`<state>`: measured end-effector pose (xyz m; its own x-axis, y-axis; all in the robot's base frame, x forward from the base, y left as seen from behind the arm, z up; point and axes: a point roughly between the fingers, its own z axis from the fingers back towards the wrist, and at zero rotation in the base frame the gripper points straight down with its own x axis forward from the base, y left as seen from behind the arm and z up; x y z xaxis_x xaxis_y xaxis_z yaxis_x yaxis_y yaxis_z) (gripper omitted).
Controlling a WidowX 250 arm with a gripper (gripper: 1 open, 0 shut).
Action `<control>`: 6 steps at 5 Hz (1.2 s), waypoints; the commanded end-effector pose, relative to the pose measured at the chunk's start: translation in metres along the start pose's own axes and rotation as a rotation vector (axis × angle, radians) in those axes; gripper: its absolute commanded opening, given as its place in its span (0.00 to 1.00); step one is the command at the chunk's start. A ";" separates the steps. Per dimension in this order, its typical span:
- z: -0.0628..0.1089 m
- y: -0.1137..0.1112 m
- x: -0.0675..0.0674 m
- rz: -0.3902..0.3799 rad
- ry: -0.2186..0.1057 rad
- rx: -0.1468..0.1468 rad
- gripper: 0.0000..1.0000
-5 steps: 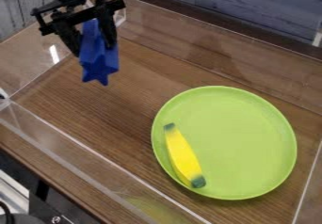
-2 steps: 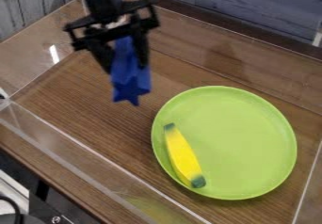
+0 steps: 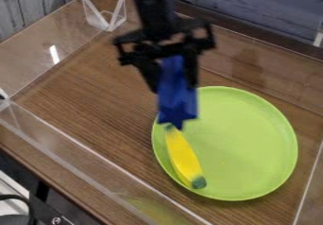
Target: Put the blue object in the green plate
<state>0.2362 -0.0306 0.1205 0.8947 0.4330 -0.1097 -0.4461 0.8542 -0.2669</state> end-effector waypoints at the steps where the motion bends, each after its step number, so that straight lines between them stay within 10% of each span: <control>1: -0.004 -0.028 -0.010 -0.065 -0.040 -0.015 0.00; 6: -0.028 -0.058 0.003 -0.165 -0.044 0.010 0.00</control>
<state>0.2568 -0.0854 0.0946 0.9485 0.3074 -0.0762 -0.3166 0.9166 -0.2440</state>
